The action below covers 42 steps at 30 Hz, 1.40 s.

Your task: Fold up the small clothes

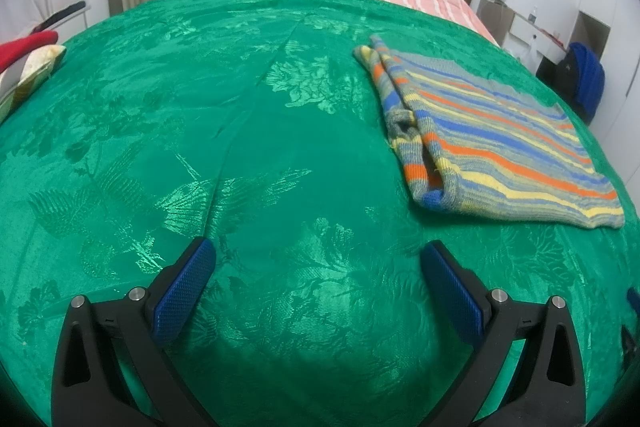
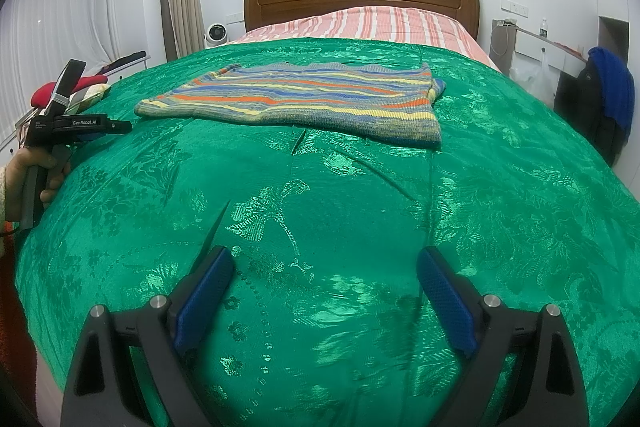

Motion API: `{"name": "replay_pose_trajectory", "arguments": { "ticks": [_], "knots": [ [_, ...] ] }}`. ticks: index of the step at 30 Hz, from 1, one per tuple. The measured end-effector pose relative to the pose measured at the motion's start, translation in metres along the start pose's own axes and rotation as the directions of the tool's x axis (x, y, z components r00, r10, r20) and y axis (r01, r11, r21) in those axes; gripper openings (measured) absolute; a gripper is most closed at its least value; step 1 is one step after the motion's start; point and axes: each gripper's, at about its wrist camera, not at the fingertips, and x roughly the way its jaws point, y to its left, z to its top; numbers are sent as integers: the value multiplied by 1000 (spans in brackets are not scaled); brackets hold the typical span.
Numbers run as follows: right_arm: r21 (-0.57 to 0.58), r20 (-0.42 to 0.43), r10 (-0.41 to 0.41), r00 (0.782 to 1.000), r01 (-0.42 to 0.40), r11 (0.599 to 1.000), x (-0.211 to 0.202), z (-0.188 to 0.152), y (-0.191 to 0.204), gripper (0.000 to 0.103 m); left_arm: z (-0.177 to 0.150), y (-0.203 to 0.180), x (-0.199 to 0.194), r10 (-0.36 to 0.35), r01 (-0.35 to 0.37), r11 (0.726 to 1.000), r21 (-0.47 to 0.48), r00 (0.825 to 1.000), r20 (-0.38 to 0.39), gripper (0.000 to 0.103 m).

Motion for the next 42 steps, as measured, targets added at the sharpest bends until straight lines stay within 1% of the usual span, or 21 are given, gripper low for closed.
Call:
{"name": "replay_pose_trajectory", "arguments": {
  "ticks": [10,13,15,16,17,20,23,25,27,28,29,30,32,34,35,36,37,38,40,41,42],
  "knots": [
    [0,1,0,1000,0,1000,0,0,0,93,0,-1,0,8,-8,1000,4,1000,-3,103],
    [2,-8,3,1000,-3,1000,0,1,0,93,3,-7,-3,58,-57,998,26,998,-35,103],
    [1,-48,10,999,-10,1000,-1,7,-1,93,5,-16,-15,114,-110,992,53,991,-75,101],
    [7,-67,18,998,-17,1000,-2,10,-2,93,4,-22,-25,99,-95,994,62,993,-64,101],
    [25,-88,39,995,-37,999,-8,14,-6,93,2,-30,-38,56,-54,996,72,998,-39,101],
    [78,-68,63,996,-58,995,-29,22,-25,93,-1,-75,-64,-66,66,985,159,998,-8,101],
    [114,-21,26,999,-24,993,-48,35,-53,93,1,-150,-64,-183,189,927,325,982,-50,101],
    [146,0,6,1000,-6,989,-56,47,-84,93,0,-207,-55,-252,266,862,431,964,-90,101],
    [181,-15,3,1000,-1,983,-55,62,-121,93,-3,-264,-39,-313,338,786,518,940,-137,101],
    [195,-20,1,1000,3,981,-53,67,-134,93,-7,-294,-26,-329,364,745,559,930,-166,101],
    [214,-28,0,1000,6,977,-51,74,-150,93,-9,-313,-16,-326,370,724,582,927,-185,100],
    [244,-39,16,999,-6,970,-46,84,-169,93,-13,-338,0,-304,363,704,610,931,-203,97],
    [291,-58,81,995,-61,955,-32,97,-193,93,-21,-375,30,-240,323,685,653,946,-215,90],
    [342,-84,180,980,-141,929,-7,117,-212,93,-19,-388,41,-240,308,693,652,951,-194,86],
    [368,-90,233,968,-185,911,8,126,-219,93,-15,-391,44,-255,316,702,638,948,-190,67],
    [409,-97,304,948,-241,880,31,138,-226,92,-11,-391,46,-268,329,720,611,944,-192,35],
    [441,-99,345,933,-270,856,48,146,-229,92,-9,-387,47,-269,328,731,599,944,-189,20],
    [486,-95,397,913,-306,819,73,155,-232,89,-7,-385,48,-271,327,744,583,945,-185,10],
    [570,-87,486,870,-357,740,118,166,-234,81,1,-375,48,-320,378,757,533,926,-201,9],
    [610,-93,518,850,-362,705,142,171,-235,78,4,-370,45,-351,401,759,513,916,-195,8],
    [654,-106,532,840,-344,674,174,174,-234,74,6,-366,43,-370,412,760,503,910,-186,8]
  ]
}}
